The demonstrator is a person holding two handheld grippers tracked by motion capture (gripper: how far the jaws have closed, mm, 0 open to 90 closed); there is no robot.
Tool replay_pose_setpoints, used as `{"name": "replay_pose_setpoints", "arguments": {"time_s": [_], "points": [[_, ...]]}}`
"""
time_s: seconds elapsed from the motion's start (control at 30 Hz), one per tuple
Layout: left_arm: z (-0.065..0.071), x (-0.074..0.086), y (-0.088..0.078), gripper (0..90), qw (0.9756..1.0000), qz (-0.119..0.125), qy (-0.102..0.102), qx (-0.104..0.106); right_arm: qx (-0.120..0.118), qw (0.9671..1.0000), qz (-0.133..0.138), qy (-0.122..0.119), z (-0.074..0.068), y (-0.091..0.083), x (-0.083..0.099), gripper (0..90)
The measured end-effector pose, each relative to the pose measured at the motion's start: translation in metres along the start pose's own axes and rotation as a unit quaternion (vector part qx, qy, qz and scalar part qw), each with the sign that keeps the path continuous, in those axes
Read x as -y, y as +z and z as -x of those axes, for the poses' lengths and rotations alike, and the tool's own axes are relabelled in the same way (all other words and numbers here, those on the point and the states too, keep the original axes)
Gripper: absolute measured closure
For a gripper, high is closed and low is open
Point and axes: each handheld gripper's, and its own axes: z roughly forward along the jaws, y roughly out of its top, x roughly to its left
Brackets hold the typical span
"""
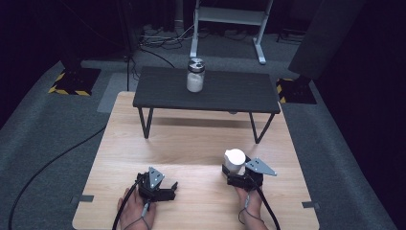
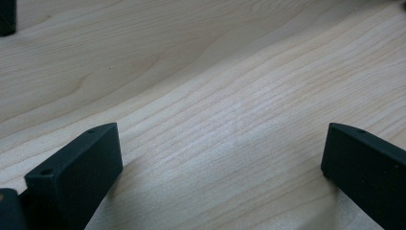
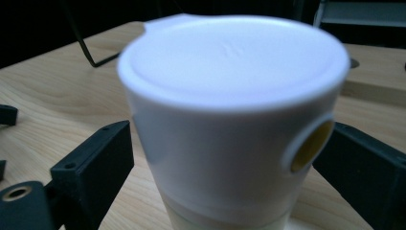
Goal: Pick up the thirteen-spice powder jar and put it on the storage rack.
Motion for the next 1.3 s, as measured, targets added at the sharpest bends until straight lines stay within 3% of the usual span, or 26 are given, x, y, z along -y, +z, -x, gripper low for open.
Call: {"name": "replay_pose_setpoints", "arguments": {"time_s": [0.13,0.3,0.63,0.9,1.07,1.3], "points": [[0.0,0.0,0.0,0.2,1.0,0.0,0.0,0.0,0.002,1.0,0.006,-0.004,0.001,-0.001,0.002,12.9],[0.0,0.0,0.0,0.3,1.0,0.0,0.0,0.0,-0.011,0.9998,-0.001,-0.018,0.006,0.0,0.0,28.9],[0.0,0.0,0.0,0.2,1.0,0.0,0.0,0.0,-0.002,0.9992,-0.004,-0.039,0.001,-0.002,-0.002,29.9],[0.002,-0.002,0.003,0.2,1.0,0.0,-0.004,-0.005,0.002,0.9995,-0.007,-0.032,0.004,-0.009,-0.01,30.0],[0.003,-0.003,0.003,0.2,1.0,-0.001,-0.003,-0.006,0.004,0.9996,-0.001,-0.027,0.008,-0.016,-0.023,29.9],[0.003,-0.003,0.003,0.2,1.0,-0.001,-0.003,-0.006,0.014,0.9995,0.005,-0.026,0.008,-0.02,-0.055,30.0]]}}
